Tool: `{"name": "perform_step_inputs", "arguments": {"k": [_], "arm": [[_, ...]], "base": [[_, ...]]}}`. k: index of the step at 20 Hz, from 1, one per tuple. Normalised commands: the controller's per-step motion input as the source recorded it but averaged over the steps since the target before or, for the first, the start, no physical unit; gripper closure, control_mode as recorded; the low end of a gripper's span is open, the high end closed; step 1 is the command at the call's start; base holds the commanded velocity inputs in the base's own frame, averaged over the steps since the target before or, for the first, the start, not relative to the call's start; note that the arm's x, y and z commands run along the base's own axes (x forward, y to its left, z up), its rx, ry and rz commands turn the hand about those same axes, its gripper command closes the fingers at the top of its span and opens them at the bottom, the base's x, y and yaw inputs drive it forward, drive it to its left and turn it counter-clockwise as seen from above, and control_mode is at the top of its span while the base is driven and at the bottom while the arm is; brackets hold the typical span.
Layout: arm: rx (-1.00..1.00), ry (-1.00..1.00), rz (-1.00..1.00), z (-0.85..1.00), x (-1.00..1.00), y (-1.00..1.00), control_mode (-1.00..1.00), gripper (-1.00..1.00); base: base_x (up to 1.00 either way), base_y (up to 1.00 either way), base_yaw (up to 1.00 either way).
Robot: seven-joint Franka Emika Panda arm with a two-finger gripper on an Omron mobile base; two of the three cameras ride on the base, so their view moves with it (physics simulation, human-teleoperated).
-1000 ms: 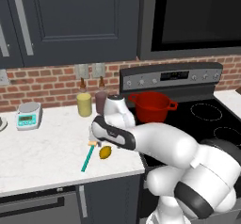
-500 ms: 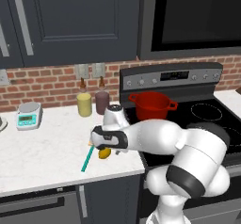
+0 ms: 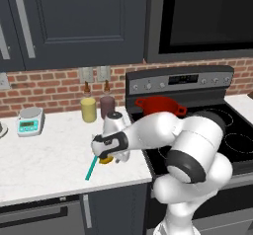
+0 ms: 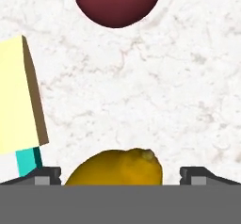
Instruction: Put the lemon and tomato in the pot. Retrieve the spatula and lightly stir the vegetables in the pot.
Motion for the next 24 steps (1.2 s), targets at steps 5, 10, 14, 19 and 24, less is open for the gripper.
{"name": "perform_step_inputs", "arguments": {"k": [5,10,14,19,24], "arm": [[0.0,0.0,-0.13,-0.28,-0.01,0.02,-1.0,-1.0],[0.0,0.0,-0.14,-0.19,-0.02,0.04,-1.0,1.0],[0.0,0.0,-0.15,-0.01,0.0,0.0,-1.0,1.0],[0.0,0.0,-0.09,0.15,-0.21,-0.16,-1.0,1.0],[0.03,-0.01,0.0,0.66,-0.55,-0.75,-1.0,1.0]], "base": [[0.0,0.0,0.0],[0.0,0.0,0.0],[0.0,0.0,0.0],[0.0,0.0,0.0],[0.0,0.0,0.0]]}}
